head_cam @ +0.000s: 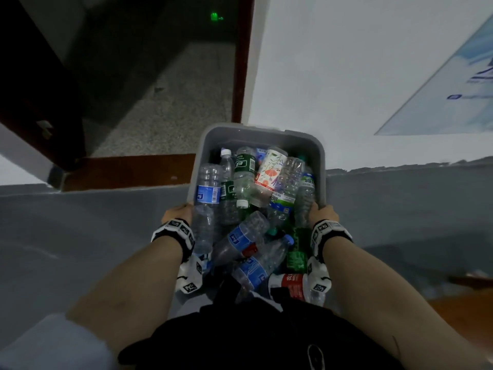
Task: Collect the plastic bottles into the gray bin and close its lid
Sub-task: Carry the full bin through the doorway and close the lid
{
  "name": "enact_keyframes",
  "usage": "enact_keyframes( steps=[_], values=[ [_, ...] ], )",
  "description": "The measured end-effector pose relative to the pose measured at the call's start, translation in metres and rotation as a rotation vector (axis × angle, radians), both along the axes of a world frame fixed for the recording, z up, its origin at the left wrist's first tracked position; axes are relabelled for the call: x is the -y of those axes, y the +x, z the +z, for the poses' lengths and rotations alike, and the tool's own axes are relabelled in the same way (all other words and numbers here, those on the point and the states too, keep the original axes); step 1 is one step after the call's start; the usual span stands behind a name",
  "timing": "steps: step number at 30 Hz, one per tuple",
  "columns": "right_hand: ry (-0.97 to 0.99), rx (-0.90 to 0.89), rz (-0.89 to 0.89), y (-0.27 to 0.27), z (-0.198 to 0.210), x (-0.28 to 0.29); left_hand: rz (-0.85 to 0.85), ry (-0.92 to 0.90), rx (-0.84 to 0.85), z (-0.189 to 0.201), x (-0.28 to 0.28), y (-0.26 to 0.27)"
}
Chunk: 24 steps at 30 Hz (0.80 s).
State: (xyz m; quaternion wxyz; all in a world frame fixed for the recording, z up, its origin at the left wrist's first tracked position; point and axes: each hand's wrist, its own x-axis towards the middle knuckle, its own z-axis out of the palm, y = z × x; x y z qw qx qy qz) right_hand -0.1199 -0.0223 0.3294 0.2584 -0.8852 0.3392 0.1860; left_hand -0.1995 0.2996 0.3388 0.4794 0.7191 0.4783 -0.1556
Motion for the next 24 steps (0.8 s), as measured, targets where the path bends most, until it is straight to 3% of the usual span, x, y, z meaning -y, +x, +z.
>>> enact_keyframes(
  steps=[9,15,21,24],
  values=[
    [-0.035,-0.029,-0.065,0.056,-0.006,0.014,-0.049,-0.017,-0.05,-0.014,0.012,0.089],
    [-0.008,-0.097,-0.027,0.104,-0.024,0.038,0.026,-0.046,-0.056,-0.036,0.034,0.133],
    [0.038,-0.189,0.076,0.163,-0.047,0.089,0.109,-0.014,-0.113,-0.075,0.096,0.158],
    [0.017,-0.267,0.136,0.186,-0.057,0.121,0.034,0.002,-0.177,-0.09,0.134,0.163]
  ],
)
